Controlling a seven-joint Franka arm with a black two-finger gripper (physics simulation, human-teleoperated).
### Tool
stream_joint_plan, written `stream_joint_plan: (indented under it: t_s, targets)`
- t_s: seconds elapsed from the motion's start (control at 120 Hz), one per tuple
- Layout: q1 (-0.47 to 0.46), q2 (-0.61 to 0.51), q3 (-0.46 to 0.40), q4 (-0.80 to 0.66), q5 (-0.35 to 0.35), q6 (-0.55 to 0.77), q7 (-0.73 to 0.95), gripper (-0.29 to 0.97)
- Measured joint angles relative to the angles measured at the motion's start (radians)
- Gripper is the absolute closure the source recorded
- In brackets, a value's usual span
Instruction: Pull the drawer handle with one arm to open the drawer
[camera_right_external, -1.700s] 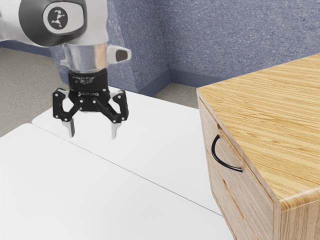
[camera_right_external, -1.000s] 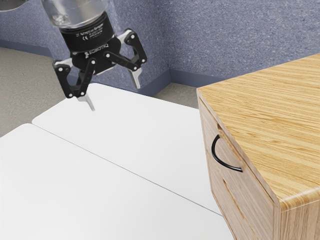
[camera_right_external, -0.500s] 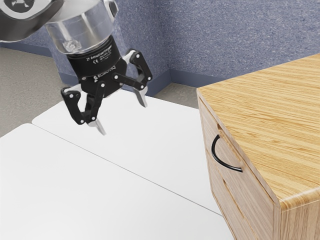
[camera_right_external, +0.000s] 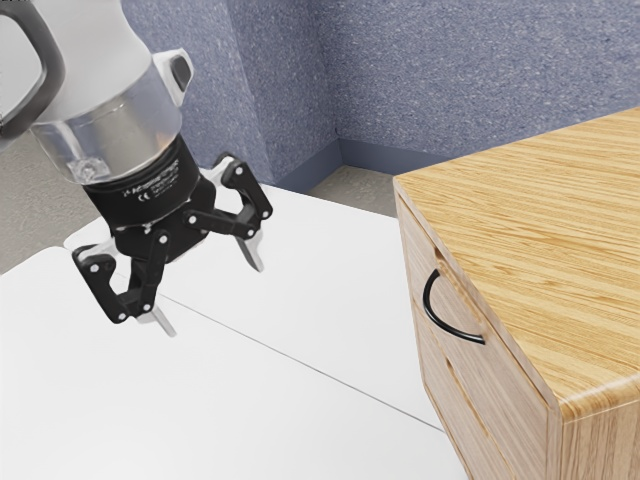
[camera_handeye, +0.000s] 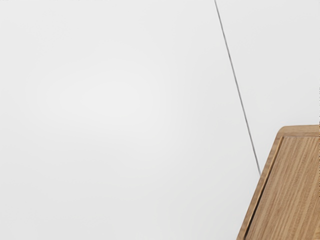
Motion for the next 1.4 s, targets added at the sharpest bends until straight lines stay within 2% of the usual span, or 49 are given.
stream_joint_plan:
  t_s: [0.175,0.3,0.733,1.083,1.4]
  targets:
    - [-0.016,-0.002,0.001,-0.019,-0.028,0.037,0.097,0.01]
    - [-0.025,-0.041,0.042,-0.091,-0.039,0.052,0.165,0.01]
    - [-0.063,-0.075,0.114,-0.161,-0.053,0.089,0.405,0.01]
    - [-0.063,0.006,0.052,-0.167,-0.130,0.208,0.609,0.01]
    - [-0.063,0.020,0.029,-0.187,-0.160,0.261,0.719,0.01]
